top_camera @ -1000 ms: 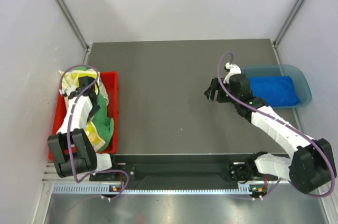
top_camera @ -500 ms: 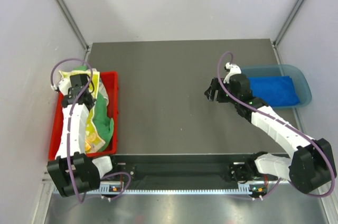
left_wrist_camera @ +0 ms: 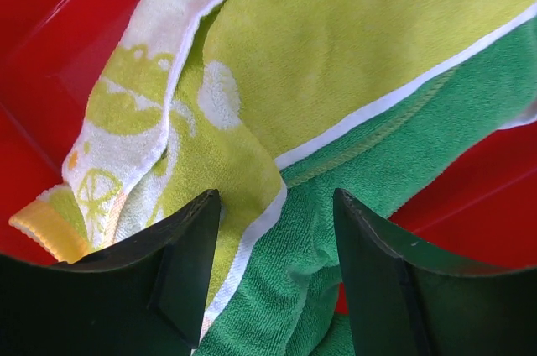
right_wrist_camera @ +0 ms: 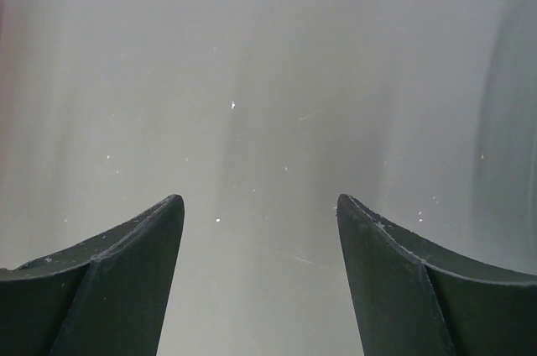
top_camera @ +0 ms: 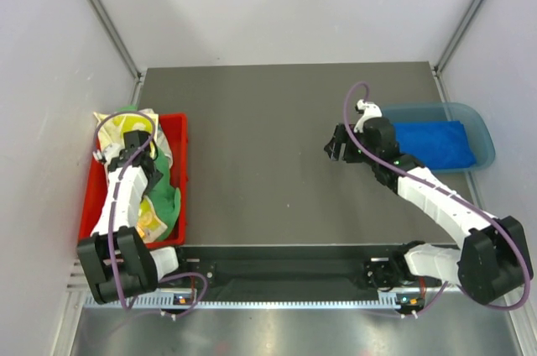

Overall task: Fold and stack the towels
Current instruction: Grab crumpled towel

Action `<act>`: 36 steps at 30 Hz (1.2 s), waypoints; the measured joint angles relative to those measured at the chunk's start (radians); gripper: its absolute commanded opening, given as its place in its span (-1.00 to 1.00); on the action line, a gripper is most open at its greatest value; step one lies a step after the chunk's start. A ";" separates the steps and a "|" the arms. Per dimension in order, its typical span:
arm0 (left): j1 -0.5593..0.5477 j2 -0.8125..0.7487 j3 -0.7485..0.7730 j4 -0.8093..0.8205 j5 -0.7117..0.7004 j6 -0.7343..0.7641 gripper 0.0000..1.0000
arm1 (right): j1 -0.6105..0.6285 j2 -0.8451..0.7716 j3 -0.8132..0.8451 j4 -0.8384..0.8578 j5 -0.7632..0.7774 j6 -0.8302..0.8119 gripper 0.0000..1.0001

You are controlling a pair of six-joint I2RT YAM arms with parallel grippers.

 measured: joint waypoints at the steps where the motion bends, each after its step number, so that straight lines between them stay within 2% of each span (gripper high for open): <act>1: 0.000 0.008 -0.005 0.001 -0.002 -0.003 0.24 | 0.000 0.003 0.000 0.002 0.000 0.000 0.47; 4: 0.000 0.016 -0.010 0.001 -0.012 -0.006 0.21 | 0.000 0.011 0.000 0.004 0.000 0.000 0.47; 7: 0.000 0.016 -0.010 0.002 -0.030 -0.006 0.03 | 0.000 0.017 0.000 0.004 0.001 0.000 0.47; 8: 0.000 0.015 -0.010 0.002 -0.034 -0.007 -0.07 | 0.000 0.018 0.000 0.004 0.002 0.000 0.47; 9: 0.000 0.013 -0.010 0.002 -0.038 -0.006 -0.27 | 0.000 0.018 0.000 0.004 0.003 0.000 0.47; 14: 0.000 -0.019 -0.009 -0.001 -0.060 0.000 -0.75 | 0.000 0.022 0.000 0.005 0.011 0.000 0.46; 15: 0.000 -0.029 -0.007 -0.003 -0.063 0.003 -0.99 | 0.000 0.024 0.000 0.004 0.011 0.000 0.46; 24: 0.001 -0.126 0.106 -0.037 -0.054 0.044 -1.00 | 0.000 0.028 0.000 0.005 0.013 0.000 0.46; 36: 0.001 -0.254 0.316 -0.040 0.164 0.130 -1.00 | 0.000 0.031 0.000 0.005 0.013 0.000 0.47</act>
